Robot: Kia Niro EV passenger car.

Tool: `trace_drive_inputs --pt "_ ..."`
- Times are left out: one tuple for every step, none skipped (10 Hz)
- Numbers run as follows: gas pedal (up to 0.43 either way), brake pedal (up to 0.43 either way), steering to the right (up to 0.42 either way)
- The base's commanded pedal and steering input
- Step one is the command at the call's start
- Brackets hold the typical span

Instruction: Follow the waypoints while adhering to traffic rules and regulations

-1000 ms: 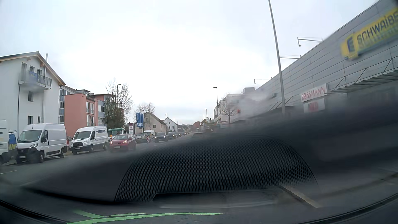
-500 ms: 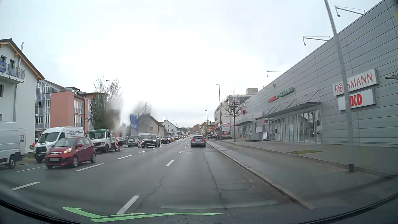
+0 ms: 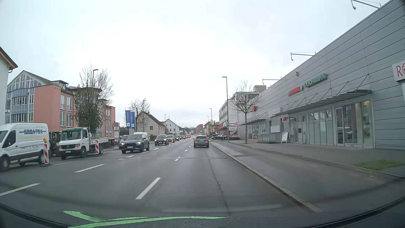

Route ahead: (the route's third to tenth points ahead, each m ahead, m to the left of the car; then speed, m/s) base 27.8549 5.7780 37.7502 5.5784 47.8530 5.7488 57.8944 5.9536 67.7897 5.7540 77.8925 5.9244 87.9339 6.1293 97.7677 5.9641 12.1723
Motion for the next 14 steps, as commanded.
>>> trace_drive_inputs --pt "0.098 0.000 -0.005" --pt "0.098 0.000 -0.005" --pt "0.087 0.000 -0.004" --pt "0.087 0.000 -0.004" --pt "0.087 0.000 -0.004" --pt "0.087 0.000 -0.004" --pt "0.087 0.000 -0.004" --pt "0.087 0.000 -0.004" --pt "0.087 0.000 -0.003" --pt "0.087 0.000 -0.004" --pt "0.087 0.000 -0.003" --pt "0.087 0.000 -0.003" --pt "0.087 0.000 -0.002" --pt "0.079 0.000 -0.002"
